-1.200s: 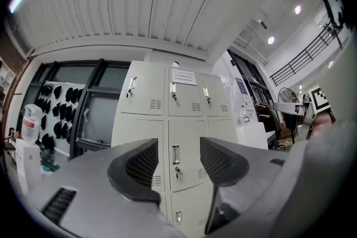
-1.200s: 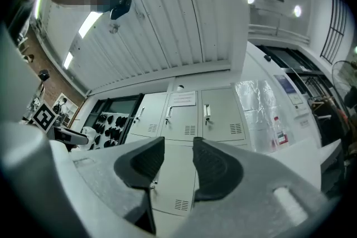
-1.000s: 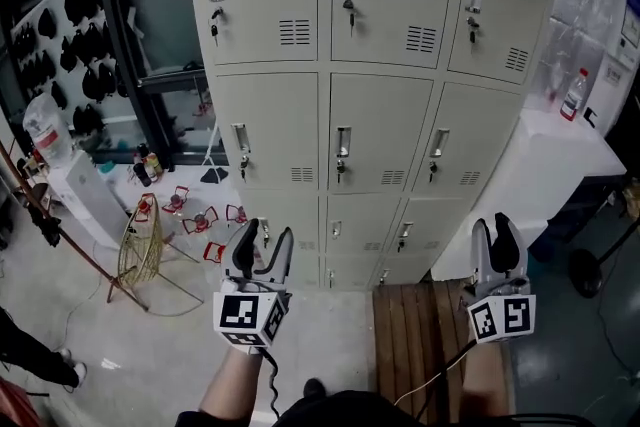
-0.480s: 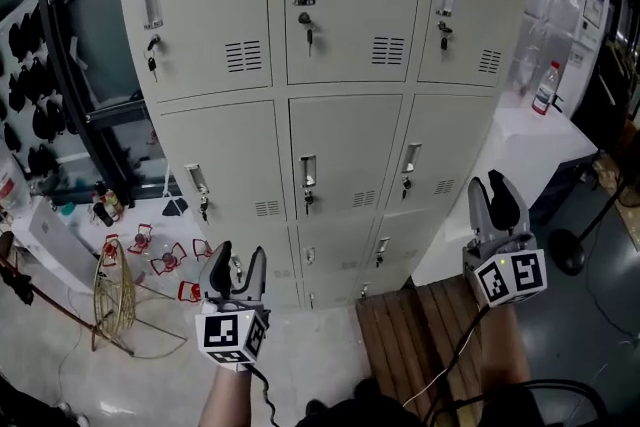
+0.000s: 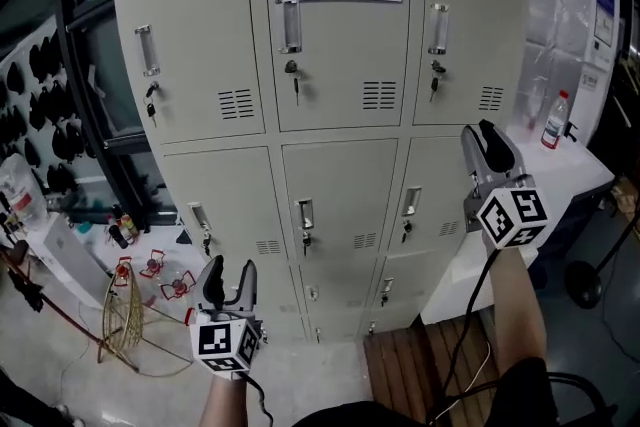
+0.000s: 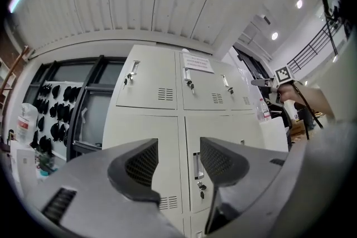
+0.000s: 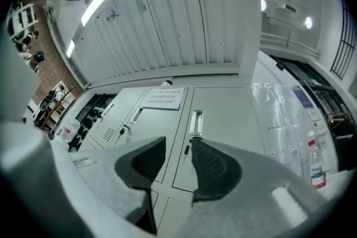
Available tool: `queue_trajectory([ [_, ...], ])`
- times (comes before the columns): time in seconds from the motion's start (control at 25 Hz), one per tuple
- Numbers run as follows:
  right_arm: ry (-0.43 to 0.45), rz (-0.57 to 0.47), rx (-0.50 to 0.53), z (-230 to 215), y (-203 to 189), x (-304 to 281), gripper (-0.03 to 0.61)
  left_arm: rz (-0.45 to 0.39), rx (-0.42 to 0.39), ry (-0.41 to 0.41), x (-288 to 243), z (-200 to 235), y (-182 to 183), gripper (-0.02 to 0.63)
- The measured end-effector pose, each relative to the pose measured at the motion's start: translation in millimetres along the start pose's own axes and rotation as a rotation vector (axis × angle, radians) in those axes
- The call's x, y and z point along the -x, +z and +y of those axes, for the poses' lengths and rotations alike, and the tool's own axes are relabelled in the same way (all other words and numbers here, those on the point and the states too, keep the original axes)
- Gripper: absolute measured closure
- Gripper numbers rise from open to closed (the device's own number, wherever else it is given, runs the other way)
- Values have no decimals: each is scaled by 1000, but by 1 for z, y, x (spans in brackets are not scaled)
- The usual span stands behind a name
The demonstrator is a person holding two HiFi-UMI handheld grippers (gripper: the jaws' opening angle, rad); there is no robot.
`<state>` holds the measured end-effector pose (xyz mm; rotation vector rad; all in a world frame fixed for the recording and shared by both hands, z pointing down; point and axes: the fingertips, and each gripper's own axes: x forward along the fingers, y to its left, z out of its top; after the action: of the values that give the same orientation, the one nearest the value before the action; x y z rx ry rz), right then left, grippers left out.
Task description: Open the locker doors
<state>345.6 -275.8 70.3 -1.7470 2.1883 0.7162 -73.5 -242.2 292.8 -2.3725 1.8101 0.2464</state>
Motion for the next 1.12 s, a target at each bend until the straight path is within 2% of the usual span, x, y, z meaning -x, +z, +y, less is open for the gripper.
queue_trajectory([
  [0.28,62,-20,35,-7,11,-69,433,18,-26,50,-5,-3,6,380],
  [0.48,104,12,30,-11,18,-115,423,12,-51,123,8,15,12,380],
  [0.8,83,84,43,-25,10,-170,394,21,-71,234,40,47,16,380],
  [1.12,100,153,53,-26,-3,-194,393,52,-73,273,58,58,10,380],
])
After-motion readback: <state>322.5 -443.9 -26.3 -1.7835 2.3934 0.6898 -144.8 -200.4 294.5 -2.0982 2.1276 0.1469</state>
